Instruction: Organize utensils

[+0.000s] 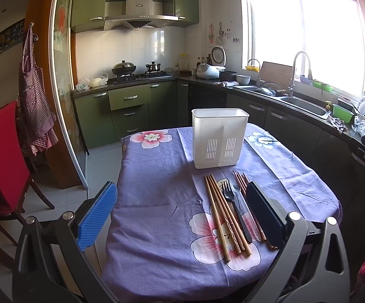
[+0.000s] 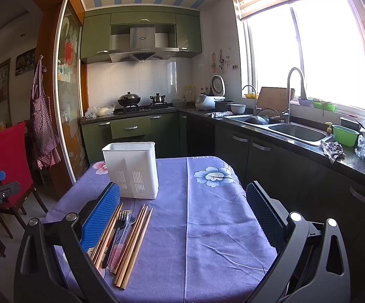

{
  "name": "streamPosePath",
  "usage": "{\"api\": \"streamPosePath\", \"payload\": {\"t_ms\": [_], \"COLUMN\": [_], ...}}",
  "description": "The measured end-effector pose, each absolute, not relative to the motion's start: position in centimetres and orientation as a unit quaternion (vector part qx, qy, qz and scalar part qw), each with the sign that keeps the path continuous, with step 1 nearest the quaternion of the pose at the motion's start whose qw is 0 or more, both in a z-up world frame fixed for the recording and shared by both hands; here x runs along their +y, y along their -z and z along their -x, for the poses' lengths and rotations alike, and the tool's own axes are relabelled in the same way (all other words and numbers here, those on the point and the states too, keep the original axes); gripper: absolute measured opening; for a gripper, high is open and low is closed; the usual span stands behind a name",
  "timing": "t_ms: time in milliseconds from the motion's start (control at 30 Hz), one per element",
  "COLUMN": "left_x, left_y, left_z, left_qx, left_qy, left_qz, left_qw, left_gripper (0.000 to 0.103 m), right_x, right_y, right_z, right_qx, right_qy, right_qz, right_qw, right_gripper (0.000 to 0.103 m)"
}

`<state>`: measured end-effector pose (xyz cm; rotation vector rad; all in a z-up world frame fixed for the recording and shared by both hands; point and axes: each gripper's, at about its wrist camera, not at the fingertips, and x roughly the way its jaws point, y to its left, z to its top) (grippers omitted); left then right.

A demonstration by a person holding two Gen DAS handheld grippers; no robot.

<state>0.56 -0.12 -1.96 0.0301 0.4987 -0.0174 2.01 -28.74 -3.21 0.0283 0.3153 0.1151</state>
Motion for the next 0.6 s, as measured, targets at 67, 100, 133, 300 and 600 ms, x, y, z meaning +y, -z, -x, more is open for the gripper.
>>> {"api": "streamPosePath", "payload": {"t_ms": [67,100,133,300,600], "left_x": [-0.1,-0.1,-0.1,-0.1,-0.6], "left_y": [2.0,1.9,1.9,1.9,2.0], "left_z": [-0.5,-0.6,-0.6,-0.6,-1.6], "left_qx": [0.247,0.247,0.247,0.247,0.263], "left_qy": [0.009,0.009,0.009,0.009,0.016], "left_qz": [-0.014,-0.014,-0.015,-0.015,-0.012], "left_qw": [0.969,0.969,0.969,0.969,0.964], "left_gripper": [0.097,0.097,0.097,0.097,0.097], "right_x": [-28.8,-28.8,-28.8,-28.8,-28.9], "right_y": [3.2,3.2,3.2,3.2,3.6], "right_z": [-2.0,-2.0,-2.0,-2.0,-2.8], "right_qx": [0.157,0.158,0.158,0.159,0.17], "right_qy": [-0.057,-0.057,-0.057,-0.057,-0.061], "right_qz": [-0.014,-0.014,-0.014,-0.014,-0.017], "right_qw": [0.986,0.986,0.986,0.986,0.983], "right_gripper": [0.099,0.099,0.099,0.099,0.099]}}
